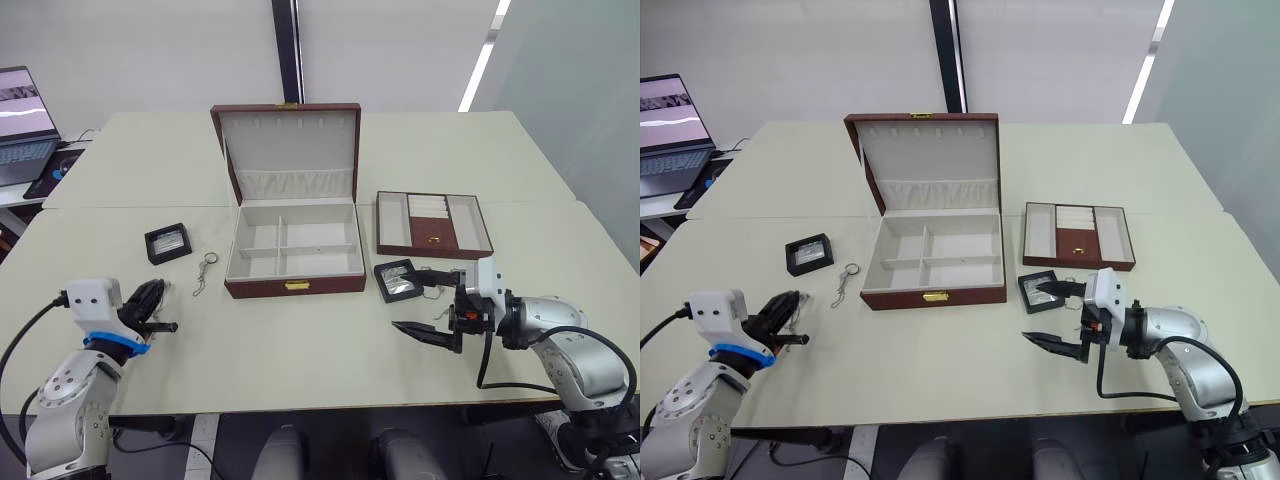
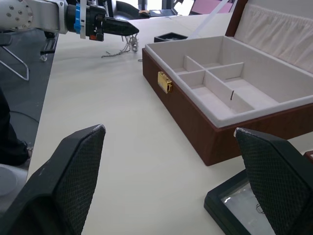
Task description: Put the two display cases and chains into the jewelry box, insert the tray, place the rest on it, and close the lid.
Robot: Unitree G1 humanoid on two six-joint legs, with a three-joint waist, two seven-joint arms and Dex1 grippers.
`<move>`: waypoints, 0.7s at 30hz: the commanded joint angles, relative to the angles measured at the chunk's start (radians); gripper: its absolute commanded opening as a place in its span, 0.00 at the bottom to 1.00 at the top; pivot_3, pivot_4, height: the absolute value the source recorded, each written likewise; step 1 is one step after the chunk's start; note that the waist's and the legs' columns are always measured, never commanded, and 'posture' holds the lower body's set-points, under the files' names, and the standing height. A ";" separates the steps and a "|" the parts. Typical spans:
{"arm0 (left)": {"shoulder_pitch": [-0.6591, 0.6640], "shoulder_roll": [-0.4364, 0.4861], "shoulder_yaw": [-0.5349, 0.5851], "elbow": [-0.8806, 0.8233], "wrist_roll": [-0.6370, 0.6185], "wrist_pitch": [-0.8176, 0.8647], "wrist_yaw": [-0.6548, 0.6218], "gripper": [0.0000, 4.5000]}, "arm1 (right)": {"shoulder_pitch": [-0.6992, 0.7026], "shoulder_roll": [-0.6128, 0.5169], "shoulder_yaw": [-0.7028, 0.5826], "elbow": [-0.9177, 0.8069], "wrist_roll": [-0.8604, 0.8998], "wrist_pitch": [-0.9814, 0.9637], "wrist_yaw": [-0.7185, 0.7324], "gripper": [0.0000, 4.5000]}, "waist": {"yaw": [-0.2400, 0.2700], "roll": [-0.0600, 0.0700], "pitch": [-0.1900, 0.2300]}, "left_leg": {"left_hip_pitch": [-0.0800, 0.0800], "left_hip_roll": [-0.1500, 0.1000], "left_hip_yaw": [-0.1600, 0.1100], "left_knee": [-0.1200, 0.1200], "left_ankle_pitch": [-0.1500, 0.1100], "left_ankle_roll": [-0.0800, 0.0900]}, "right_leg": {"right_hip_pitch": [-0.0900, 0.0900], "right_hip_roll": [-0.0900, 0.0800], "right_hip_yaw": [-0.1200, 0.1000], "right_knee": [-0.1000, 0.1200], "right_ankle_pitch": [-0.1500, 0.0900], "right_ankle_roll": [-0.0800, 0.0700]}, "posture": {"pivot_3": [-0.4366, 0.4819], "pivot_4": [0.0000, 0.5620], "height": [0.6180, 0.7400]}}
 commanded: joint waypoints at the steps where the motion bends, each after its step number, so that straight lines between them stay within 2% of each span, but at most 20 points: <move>1: -0.034 0.023 0.020 -0.103 -0.042 0.053 0.029 0.05 | -0.022 0.001 -0.033 -0.043 0.032 0.007 -0.016 1.00 | 0.000 0.000 0.000 | 0.000 0.000 0.000 0.000 0.000 0.000 | 0.000 0.000 0.000 0.000 0.000 0.000 | 0.48 0.27 1.00; 6: -0.095 0.027 0.003 -0.165 -0.063 0.117 0.056 0.05 | -0.030 0.003 -0.037 -0.049 0.041 0.012 -0.036 1.00 | 0.000 0.000 0.000 | 0.000 0.000 0.000 0.000 0.000 0.000 | 0.000 0.000 0.000 -0.001 0.000 0.000 | 0.48 0.27 1.00; 21: -0.140 0.025 -0.008 -0.207 -0.063 0.174 0.070 0.05 | -0.015 -0.007 -0.049 -0.053 0.048 0.027 -0.044 1.00 | 0.000 0.000 0.000 | 0.000 0.000 0.000 -0.001 0.000 0.000 | 0.001 0.001 0.000 -0.004 0.000 0.000 | 0.48 0.27 1.00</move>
